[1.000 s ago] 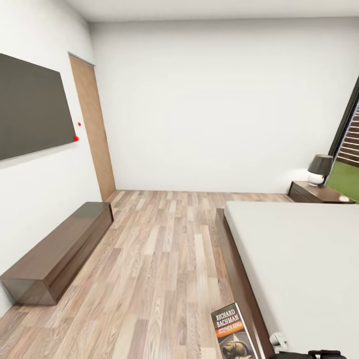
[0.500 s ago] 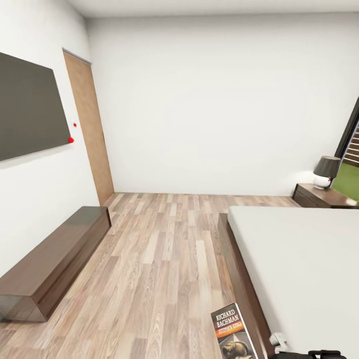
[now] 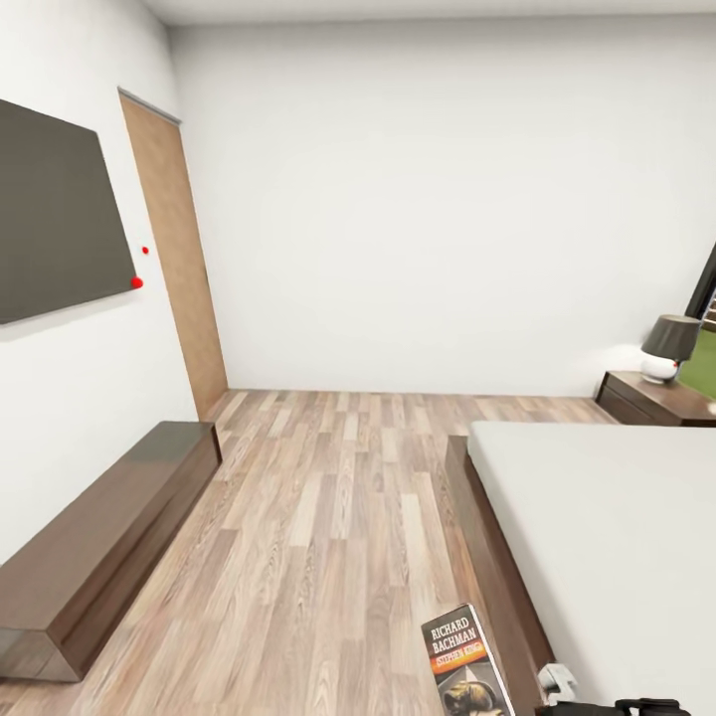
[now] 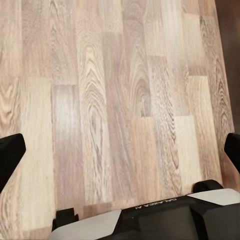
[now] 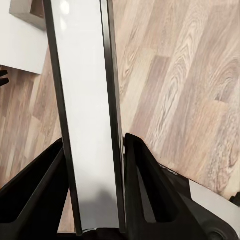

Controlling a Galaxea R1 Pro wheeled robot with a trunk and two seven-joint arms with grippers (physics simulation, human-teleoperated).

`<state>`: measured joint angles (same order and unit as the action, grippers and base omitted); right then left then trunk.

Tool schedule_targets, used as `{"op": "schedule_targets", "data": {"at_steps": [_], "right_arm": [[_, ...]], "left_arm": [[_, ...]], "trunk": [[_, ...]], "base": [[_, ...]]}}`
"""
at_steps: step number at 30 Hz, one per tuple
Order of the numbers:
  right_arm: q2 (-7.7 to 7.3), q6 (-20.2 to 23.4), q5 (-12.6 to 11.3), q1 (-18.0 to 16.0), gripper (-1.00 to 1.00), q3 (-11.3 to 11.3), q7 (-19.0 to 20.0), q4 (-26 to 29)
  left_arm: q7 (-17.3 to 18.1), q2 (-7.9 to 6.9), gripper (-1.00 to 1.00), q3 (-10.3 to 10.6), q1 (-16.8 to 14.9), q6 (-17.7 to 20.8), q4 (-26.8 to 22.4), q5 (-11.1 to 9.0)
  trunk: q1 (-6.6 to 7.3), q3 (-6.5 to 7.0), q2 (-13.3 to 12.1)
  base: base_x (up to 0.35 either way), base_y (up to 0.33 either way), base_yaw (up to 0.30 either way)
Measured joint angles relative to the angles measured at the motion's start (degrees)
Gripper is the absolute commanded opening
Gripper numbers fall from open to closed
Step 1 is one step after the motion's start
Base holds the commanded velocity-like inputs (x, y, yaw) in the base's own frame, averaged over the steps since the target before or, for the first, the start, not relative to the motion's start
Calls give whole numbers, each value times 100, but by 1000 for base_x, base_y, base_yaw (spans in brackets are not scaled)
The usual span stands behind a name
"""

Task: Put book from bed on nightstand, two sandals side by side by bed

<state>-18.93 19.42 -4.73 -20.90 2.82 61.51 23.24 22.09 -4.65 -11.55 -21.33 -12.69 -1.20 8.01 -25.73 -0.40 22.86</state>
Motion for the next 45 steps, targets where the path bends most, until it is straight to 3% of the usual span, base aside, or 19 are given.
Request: {"op": "schedule_targets", "data": {"at_steps": [3,5,6,8,11,16,23,25,28,32,45], "right_arm": [[3,-1,4,0,-100,-10,-92,-11],[8,-1,13,-2,-100,-33,-357,-32],[13,-17,42,-3,-100,-111,-842,-80],[22,5,6,-2,-100,-233,-1194,-98],[26,2,1,-1,-100,-417,-1370,-109],[29,1,-7,0,-100,-495,-1417,-115],[-7,-5,-18,0,-100,-490,-1283,-118],[-18,5,-82,-1,-100,-503,-199,-137],[-20,-226,-36,-2,-100,-503,184,-150],[-15,-432,-26,0,-100,-503,265,-153],[-15,-474,-26,0,-100,-608,220,-154]], "left_arm": [[-3,0,100,0,0,0,0,0],[-2,0,100,0,0,0,0,0],[-1,0,100,-1,1,0,0,0],[-1,0,100,0,0,0,0,0],[-3,0,100,0,0,0,0,0],[-3,0,100,0,0,0,0,0],[-5,0,100,0,0,0,2,8],[0,0,100,0,0,0,5,9],[1,0,100,0,-2,0,4,9],[-2,0,100,0,0,0,5,9],[-4,0,100,0,0,0,2,4]], "trunk": [[0,0,0],[0,0,0],[0,0,0],[0,0,0],[0,0,0],[0,0,0],[0,0,0],[0,1,1],[0,0,0],[0,0,0],[0,0,0]], "base": [[326,130,0],[325,110,0],[324,94,0],[324,87,0],[319,51,0],[313,11,0],[308,1,0],[304,0,0],[304,0,0],[304,0,0],[304,0,0]]}}
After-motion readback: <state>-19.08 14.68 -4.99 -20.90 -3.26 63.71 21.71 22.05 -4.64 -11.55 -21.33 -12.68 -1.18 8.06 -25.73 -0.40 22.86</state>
